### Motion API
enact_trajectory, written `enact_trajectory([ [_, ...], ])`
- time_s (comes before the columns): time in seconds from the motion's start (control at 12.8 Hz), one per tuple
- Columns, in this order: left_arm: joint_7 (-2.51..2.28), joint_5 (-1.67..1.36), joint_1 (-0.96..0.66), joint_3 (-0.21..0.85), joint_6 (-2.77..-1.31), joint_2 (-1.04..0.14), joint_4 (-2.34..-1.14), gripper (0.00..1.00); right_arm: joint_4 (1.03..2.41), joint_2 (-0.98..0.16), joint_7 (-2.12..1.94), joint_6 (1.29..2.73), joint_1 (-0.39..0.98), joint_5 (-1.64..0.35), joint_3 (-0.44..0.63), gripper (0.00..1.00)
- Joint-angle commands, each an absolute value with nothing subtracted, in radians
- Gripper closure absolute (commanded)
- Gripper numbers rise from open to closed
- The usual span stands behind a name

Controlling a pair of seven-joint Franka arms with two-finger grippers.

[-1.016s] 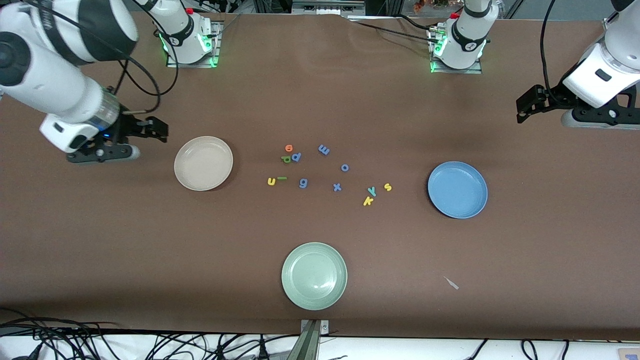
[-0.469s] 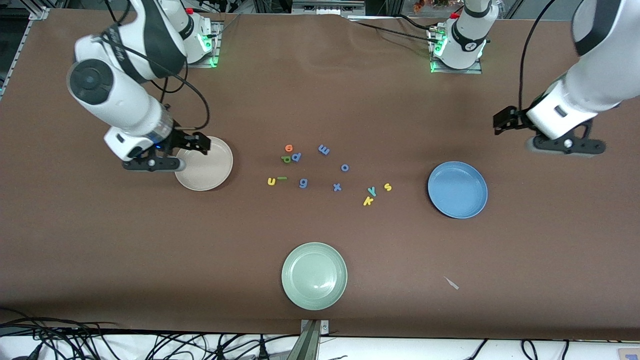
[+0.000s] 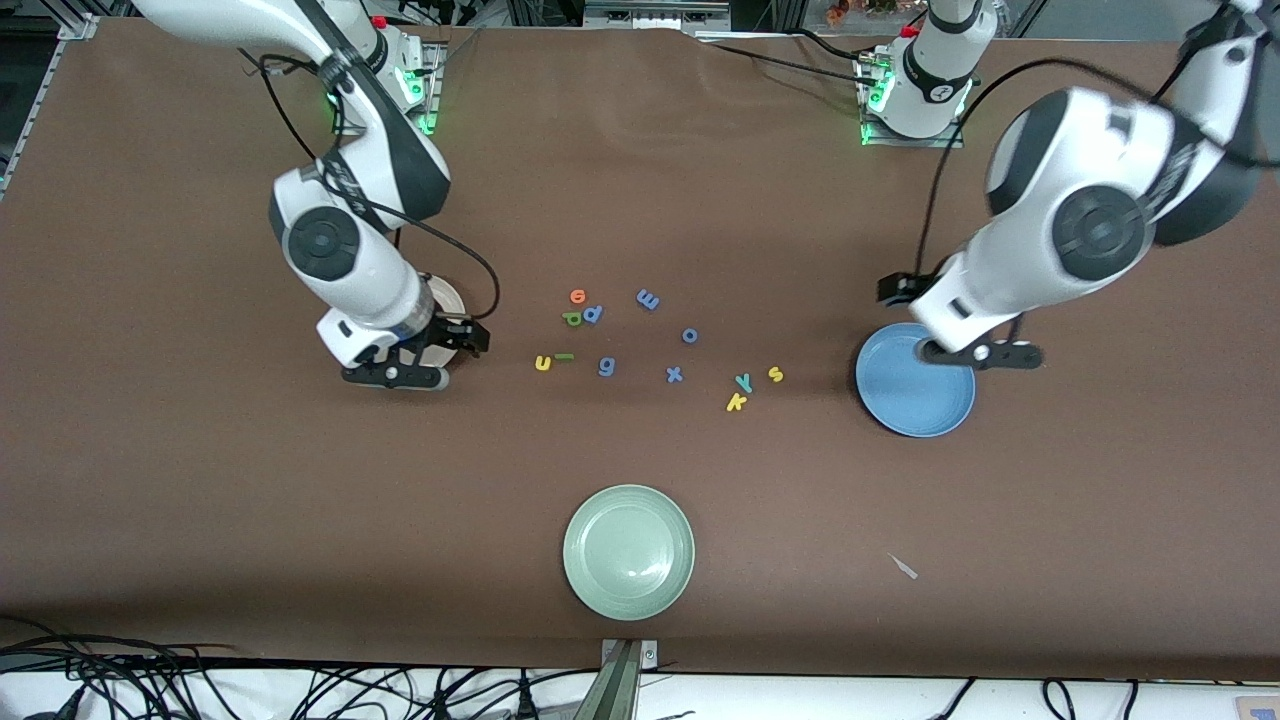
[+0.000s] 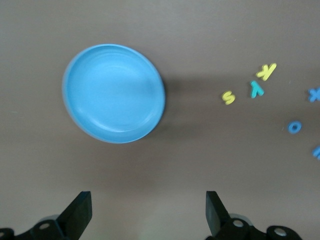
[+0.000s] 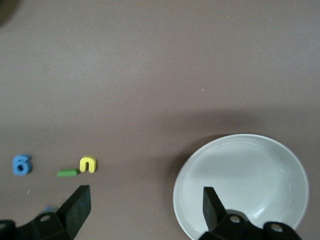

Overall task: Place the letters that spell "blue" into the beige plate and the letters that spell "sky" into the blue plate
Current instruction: 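Move the right gripper toward the letters while the left gripper reaches too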

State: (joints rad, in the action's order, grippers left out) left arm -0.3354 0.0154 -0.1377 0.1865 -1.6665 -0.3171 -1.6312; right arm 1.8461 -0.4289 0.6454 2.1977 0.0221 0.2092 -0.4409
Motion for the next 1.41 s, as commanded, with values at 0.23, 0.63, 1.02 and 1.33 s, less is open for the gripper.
enact_trajectory([
  [0.23,-0.728,-0.006,-0.258,0.192,-1.848,-0.536,-1.58,0.0,1.787,-0.554,0.857,2.261,0.132,0.256,-0.449,0.01],
  [0.63,-0.769,-0.023,-0.259,0.206,-1.969,-0.644,-1.598,0.25,1.772,-0.666,1.114,2.318,0.192,0.434,-0.433,0.01],
  [1.02,-0.815,-0.02,-0.27,0.204,-2.068,-0.693,-1.612,0.31,1.733,-0.71,1.108,2.347,0.19,0.436,-0.422,0.04],
  [1.33,-0.815,-0.02,-0.264,0.204,-2.144,-0.715,-1.652,0.32,1.735,-0.733,1.112,2.374,0.192,0.442,-0.407,0.06],
])
